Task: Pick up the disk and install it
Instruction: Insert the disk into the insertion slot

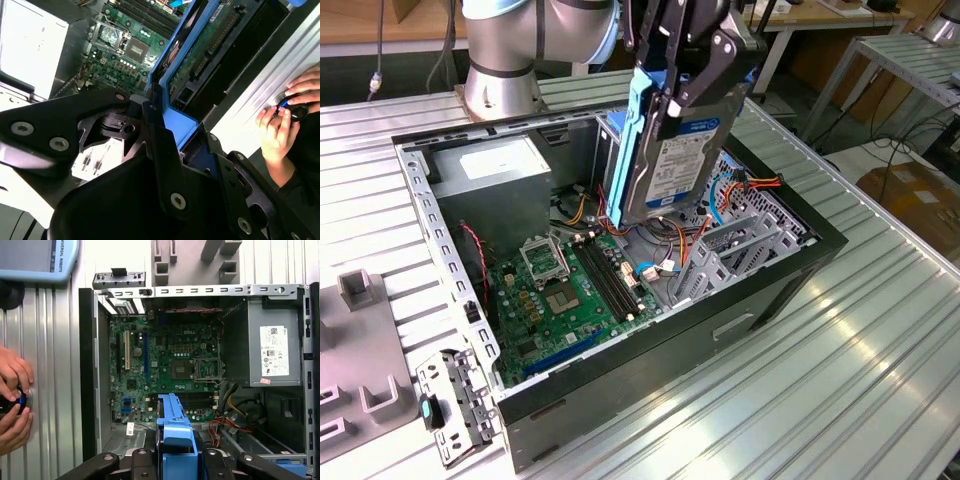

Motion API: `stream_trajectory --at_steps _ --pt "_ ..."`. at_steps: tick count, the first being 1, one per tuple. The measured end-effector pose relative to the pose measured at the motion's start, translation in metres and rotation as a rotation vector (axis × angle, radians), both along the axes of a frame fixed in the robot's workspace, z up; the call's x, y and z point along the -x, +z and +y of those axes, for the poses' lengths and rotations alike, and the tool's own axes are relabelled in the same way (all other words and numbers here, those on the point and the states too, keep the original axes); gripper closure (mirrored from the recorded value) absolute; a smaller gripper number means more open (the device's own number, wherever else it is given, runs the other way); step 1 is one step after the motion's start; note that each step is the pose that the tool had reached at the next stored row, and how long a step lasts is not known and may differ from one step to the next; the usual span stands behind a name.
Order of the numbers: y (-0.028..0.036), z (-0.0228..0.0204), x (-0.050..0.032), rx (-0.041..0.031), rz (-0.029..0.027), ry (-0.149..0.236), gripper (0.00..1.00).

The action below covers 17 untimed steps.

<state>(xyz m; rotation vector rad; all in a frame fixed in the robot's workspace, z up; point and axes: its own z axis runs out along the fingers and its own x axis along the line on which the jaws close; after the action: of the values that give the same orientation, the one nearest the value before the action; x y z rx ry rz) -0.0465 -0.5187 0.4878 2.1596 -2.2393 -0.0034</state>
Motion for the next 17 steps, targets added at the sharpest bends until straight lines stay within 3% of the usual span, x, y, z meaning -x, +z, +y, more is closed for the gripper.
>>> stream_trajectory --at_steps 3,17 --pt "-0.0007 -0.0112 0.0 0.0032 0.0001 0.0 0.63" --pt "-0.0009 -0.0129 -0.0002 0.0047 0.0 0.0 0.63"
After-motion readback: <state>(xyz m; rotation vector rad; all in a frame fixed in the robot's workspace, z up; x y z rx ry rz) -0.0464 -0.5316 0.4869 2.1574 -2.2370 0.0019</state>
